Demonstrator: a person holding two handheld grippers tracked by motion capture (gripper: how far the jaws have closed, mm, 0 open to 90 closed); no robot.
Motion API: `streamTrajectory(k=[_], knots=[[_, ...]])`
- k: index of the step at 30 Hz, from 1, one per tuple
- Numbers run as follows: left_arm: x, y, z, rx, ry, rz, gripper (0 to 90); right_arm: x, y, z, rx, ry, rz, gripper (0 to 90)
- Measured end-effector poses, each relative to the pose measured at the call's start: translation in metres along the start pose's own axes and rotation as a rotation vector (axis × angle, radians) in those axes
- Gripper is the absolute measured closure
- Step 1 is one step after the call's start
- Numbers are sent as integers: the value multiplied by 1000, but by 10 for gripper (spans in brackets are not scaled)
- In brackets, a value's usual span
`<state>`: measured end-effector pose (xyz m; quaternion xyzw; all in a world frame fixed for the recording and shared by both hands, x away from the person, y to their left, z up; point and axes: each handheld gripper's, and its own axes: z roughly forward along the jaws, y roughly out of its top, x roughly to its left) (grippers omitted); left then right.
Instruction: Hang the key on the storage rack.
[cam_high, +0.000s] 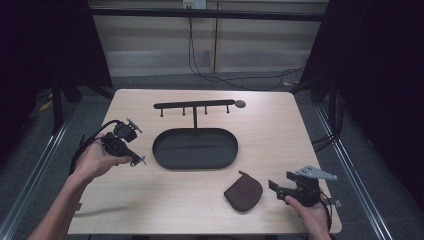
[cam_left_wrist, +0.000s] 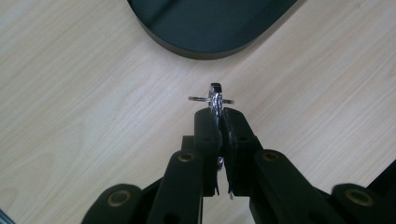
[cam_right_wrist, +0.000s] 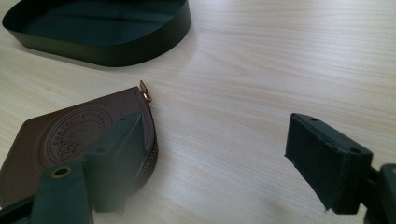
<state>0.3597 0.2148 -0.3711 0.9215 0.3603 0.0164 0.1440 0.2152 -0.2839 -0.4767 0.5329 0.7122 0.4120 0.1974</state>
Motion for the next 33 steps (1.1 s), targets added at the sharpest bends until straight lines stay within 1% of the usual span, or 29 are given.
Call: streamTrajectory(k=[2, 6, 8, 9, 10, 13, 16, 18, 19, 22, 24, 25, 31, 33], knots=[[-1, 2, -4, 1, -1, 9, 854, 0, 0, 0, 1, -1, 0, 200], [-4, 8, -10, -9, 7, 12, 854, 0, 0, 0, 0, 0, -4, 200], [-4, 11, -13, -9, 6, 22, 854, 0, 0, 0, 0, 0, -5, 200], [-5, 12, -15, -10, 8, 16, 854, 0, 0, 0, 0, 0, -4, 200], [-5, 14, -17, -1, 9, 26, 854, 0, 0, 0, 1, -2, -2, 200], [-5, 18, -23, -9, 7, 34, 854, 0, 0, 0, 0, -2, -4, 200], [-3, 22, -28, -17, -4, 25, 854, 0, 0, 0, 1, 0, -2, 199], [-3, 25, -31, -16, 7, 24, 854, 0, 0, 0, 0, -3, -3, 199], [-4, 26, -32, -21, 3, 23, 854, 0, 0, 0, 0, -2, -3, 199], [-5, 32, -35, -11, 7, 33, 855, 0, 0, 0, 0, -2, 1, 199], [-5, 33, -35, -10, 5, 36, 854, 0, 0, 0, 0, -2, 1, 199], [-5, 34, -36, -10, 12, 39, 854, 0, 0, 0, 0, -2, 1, 199], [-5, 43, -44, -14, 19, 42, 854, 0, 0, -1, -2, -1, 2, 199], [-6, 46, -47, -16, 25, 37, 854, 0, 0, -1, -2, -1, 3, 199]])
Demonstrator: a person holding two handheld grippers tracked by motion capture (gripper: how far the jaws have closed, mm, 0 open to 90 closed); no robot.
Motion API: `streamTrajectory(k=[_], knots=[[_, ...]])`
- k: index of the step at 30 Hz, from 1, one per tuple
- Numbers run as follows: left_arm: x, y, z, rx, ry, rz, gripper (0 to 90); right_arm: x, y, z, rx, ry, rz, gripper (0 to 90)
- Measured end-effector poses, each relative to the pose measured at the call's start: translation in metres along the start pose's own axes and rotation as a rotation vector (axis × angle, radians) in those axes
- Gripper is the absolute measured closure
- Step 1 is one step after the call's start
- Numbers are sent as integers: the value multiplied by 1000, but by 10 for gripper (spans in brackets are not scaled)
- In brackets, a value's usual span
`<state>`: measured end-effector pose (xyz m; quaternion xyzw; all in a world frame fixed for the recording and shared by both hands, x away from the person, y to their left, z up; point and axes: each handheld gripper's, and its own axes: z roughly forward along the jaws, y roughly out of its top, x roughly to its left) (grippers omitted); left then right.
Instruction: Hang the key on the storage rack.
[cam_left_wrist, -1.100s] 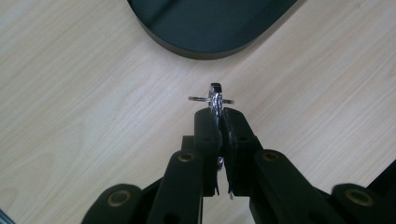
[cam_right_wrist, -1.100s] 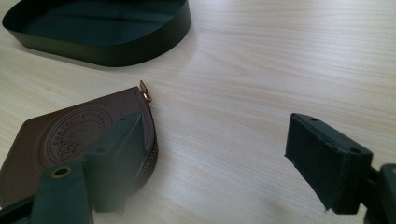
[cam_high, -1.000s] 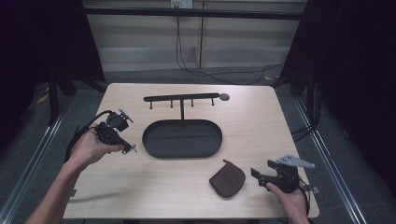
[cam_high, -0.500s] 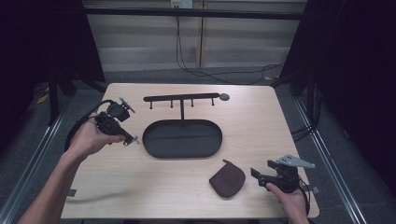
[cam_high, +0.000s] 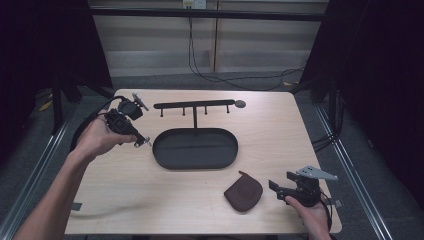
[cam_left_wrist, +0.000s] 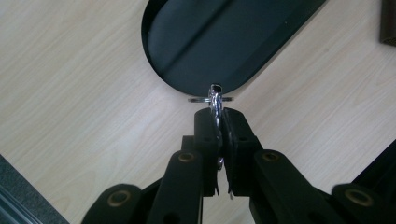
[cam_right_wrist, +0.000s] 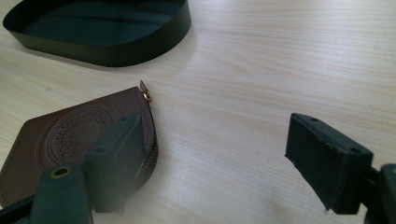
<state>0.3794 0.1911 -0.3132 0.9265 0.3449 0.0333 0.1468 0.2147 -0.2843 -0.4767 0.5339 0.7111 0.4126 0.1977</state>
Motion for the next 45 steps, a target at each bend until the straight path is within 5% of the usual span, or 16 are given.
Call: streamTrajectory(k=[12, 29, 45], knots=[[1, 20, -20, -29, 7, -1, 854, 0, 0, 0, -1, 1, -2, 199], [8, 57, -28, 2, -8, -12, 854, 0, 0, -1, 0, 9, -3, 198], [20, 79, -19, 10, 10, -73, 855, 0, 0, -1, 0, 14, -3, 198]])
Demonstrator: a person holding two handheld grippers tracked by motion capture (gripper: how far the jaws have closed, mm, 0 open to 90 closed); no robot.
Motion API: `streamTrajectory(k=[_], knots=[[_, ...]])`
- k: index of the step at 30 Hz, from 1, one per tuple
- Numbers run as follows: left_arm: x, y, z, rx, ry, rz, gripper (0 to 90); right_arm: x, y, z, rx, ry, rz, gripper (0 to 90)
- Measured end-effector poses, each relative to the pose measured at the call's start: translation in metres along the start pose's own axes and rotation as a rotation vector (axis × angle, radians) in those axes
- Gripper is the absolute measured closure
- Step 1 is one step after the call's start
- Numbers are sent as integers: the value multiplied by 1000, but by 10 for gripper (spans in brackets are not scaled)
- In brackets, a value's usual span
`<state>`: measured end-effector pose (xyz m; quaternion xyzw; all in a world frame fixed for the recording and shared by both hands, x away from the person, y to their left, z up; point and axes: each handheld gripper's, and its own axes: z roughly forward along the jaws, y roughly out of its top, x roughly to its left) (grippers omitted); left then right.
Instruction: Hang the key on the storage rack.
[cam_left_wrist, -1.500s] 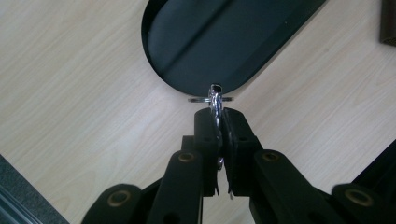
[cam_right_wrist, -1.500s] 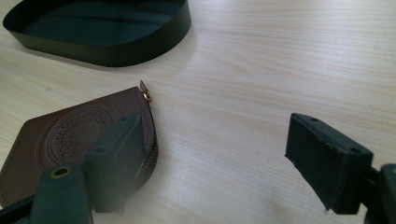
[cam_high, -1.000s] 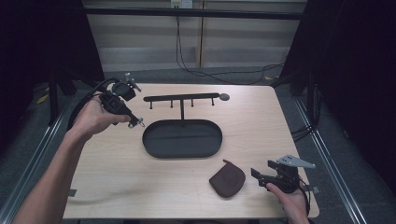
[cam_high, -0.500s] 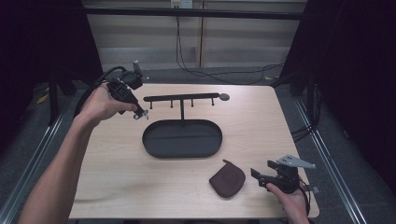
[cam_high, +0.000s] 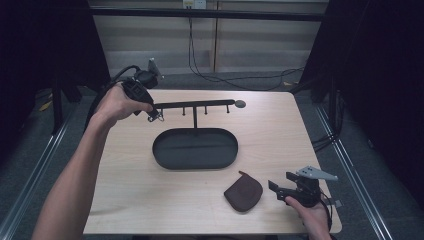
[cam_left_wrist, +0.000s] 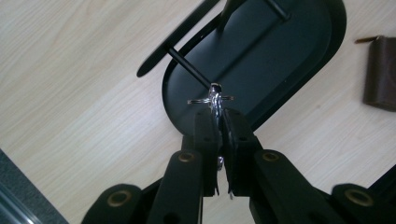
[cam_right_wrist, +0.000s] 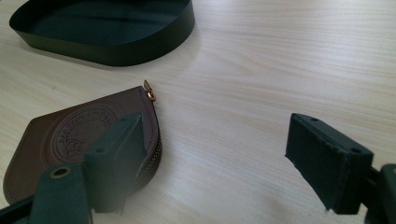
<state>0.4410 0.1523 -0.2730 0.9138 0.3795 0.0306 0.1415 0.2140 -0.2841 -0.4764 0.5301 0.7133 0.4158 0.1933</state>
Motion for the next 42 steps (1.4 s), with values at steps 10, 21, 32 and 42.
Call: streamTrajectory(k=[10, 21, 32, 42], knots=[[3, 5, 3, -20, 8, -29, 854, 0, 0, 0, -1, 5, 2, 198], [8, 1, 12, -17, 30, -65, 854, 0, 0, 0, -1, 6, 2, 198], [6, -4, 17, -7, 21, -42, 803, 1, 0, 0, -2, 5, 0, 198], [4, -14, 19, -22, 7, -30, 795, 0, 0, 0, -1, 4, 1, 197]])
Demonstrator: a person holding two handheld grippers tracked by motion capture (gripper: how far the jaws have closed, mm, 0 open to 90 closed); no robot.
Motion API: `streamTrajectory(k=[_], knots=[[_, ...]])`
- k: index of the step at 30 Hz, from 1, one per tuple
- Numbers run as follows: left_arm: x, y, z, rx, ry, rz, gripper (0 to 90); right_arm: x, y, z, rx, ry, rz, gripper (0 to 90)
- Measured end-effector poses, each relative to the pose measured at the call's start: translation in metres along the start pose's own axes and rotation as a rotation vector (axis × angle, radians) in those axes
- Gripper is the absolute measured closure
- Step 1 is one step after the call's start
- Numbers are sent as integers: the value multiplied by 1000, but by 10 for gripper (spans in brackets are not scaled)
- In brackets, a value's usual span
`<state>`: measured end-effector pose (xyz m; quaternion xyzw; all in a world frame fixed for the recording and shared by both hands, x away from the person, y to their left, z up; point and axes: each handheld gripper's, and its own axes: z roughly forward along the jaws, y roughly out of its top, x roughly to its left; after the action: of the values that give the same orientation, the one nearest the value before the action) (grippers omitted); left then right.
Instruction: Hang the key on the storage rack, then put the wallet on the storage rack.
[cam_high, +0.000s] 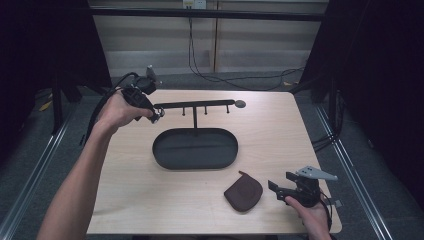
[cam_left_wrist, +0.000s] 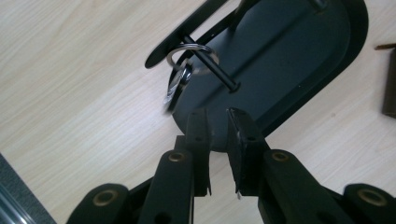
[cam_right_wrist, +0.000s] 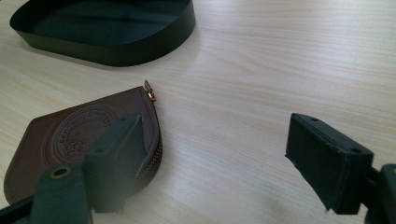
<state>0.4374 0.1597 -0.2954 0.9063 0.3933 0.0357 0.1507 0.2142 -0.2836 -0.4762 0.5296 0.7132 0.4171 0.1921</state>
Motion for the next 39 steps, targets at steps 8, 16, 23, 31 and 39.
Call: streamTrajectory(k=[8, 16, 23, 31, 39], knots=[[0, -15, -3, -28, -33, 8, 771, 0, 1, 2, 3, 0, -2, 197], [-3, -38, 10, -81, -69, -17, 646, -1, 1, 1, 3, 0, 3, 194], [-8, -62, 17, -191, -87, -32, 495, -1, 1, 2, 7, 1, 8, 189], [-11, -87, 25, -271, -109, -38, 417, -1, 1, 1, 6, 2, 9, 189], [-17, -118, 35, -355, -124, -11, 249, -1, 1, 1, 13, 5, 11, 190]])
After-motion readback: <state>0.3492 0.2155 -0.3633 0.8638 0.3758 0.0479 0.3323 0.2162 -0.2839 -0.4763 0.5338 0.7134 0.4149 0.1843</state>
